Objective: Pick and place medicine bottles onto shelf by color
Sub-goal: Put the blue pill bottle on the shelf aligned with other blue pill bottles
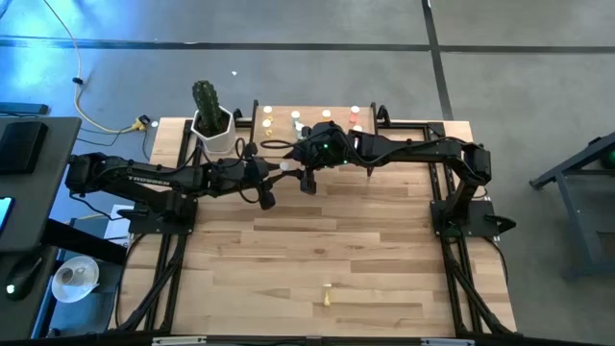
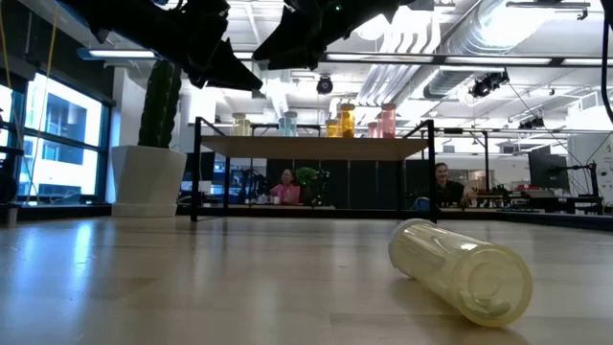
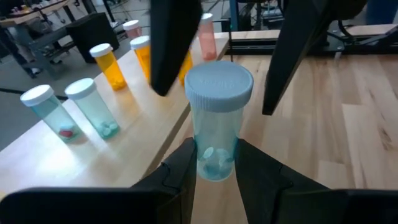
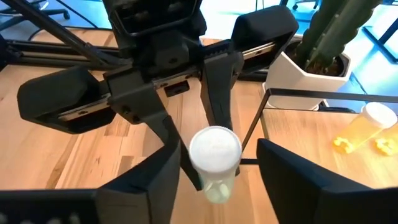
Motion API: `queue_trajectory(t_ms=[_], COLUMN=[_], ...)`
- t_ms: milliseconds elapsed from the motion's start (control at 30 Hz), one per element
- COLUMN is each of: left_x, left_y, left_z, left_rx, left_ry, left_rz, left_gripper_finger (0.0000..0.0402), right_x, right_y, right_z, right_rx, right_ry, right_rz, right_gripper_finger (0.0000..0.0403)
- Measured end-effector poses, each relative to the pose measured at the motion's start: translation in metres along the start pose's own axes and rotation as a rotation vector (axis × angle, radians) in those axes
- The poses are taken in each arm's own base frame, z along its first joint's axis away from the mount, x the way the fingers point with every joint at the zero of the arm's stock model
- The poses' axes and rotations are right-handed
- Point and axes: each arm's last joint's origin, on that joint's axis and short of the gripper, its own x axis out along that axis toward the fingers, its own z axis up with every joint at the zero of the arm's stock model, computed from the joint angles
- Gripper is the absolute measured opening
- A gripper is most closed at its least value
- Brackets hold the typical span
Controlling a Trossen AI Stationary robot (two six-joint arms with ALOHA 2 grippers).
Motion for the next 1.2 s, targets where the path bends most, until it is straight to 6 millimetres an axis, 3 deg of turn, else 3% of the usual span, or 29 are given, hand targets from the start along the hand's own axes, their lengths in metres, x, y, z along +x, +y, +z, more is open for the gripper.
queue_trajectory(t_ms=[267, 500, 933, 1200], left_x=[0.0000, 0.0000, 0.0000, 0.0000], left_y=[0.0005, 0.0005, 0.0005, 0.0005], left_z=[0.0039, 0.0046, 0.0046, 0.0046], left_rx=[-0.015, -0.017, -0.040, -0.092], left_ry=[-0.039, -0.046, -0.046, -0.046], left_rz=[0.009, 0.008, 0.006, 0.006], left_gripper_finger=[0.0090, 0.0090, 0.0092, 0.0147], right_x=[0.0000, 0.0000, -0.0003, -0.0070], right_y=[-0.0003, -0.0002, -0.0002, -0.0029], right_z=[0.0016, 0.0020, 0.0019, 0.0048], right_rx=[-0.003, -0.003, -0.003, -0.001], right_ry=[-0.016, -0.020, -0.018, -0.017], right_rz=[-0.002, -0.003, -0.004, -0.047], right_gripper_finger=[0.0139, 0.0107, 0.0101, 0.0099])
